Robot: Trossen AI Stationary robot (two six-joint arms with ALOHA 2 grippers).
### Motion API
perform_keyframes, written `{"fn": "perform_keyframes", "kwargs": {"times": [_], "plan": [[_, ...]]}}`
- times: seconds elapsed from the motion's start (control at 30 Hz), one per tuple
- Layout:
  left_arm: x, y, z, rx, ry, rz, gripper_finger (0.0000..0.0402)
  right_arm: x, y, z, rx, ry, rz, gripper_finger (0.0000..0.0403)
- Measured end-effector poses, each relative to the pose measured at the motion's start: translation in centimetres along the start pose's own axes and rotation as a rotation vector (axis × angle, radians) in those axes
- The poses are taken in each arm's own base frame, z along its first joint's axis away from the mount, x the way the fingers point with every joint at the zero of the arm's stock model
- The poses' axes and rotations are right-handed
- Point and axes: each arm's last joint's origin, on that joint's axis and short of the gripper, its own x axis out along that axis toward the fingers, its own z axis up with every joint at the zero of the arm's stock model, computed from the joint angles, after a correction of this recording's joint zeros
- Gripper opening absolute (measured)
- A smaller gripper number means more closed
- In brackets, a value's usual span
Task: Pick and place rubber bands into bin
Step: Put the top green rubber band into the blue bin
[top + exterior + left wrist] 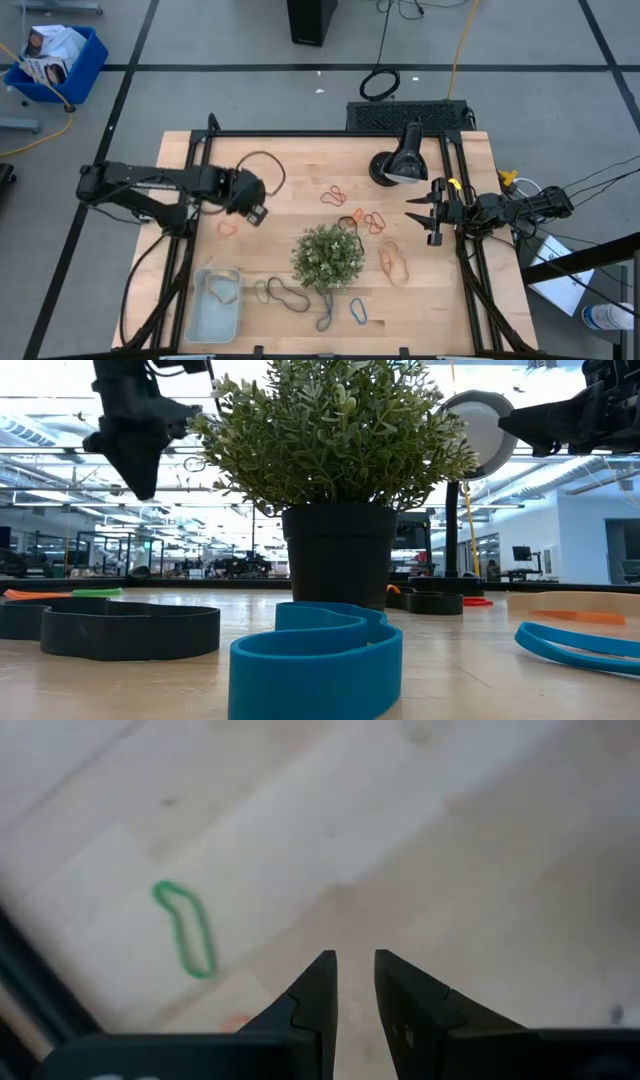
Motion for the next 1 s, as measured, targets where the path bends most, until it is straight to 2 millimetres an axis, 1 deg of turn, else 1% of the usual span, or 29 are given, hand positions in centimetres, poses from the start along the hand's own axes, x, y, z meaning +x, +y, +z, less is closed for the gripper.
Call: {"fn": "perform_keyframes", "kwargs": {"times": [0.1, 0.33, 0.57, 0.63, 0.8, 1.0], "plan": [[0.3, 1.3, 1.0, -0.063, 0.017, 0.044, 0.0076, 0.0, 0.0, 0.0, -0.001, 0.0, 0.0, 0.0145], [0.7, 4.3, 2.6, -0.198, 0.065, 0.133, 0.0076, 0.0, 0.0, 0.0, -0.002, 0.0, 0.0, 0.0144], [1.4, 6.3, 4.0, -0.213, 0.089, 0.16, 0.0076, 0.0, 0.0, 0.0, -0.002, 0.001, 0.0, 0.0145], [2.0, 6.8, 4.1, -0.221, 0.111, 0.166, 0.0076, 0.0, 0.0, 0.0, -0.002, 0.001, 0.0, 0.0144], [4.0, 8.6, 3.5, -0.255, 0.166, 0.216, 0.0076, 0.0, 0.0, -0.1, -0.005, 0.008, 0.002, 0.0146], [6.3, 9.5, 2.4, -0.294, 0.214, 0.204, 0.0076, 0.0, 0.0, -0.1, -0.005, 0.007, 0.002, 0.0144]]}}
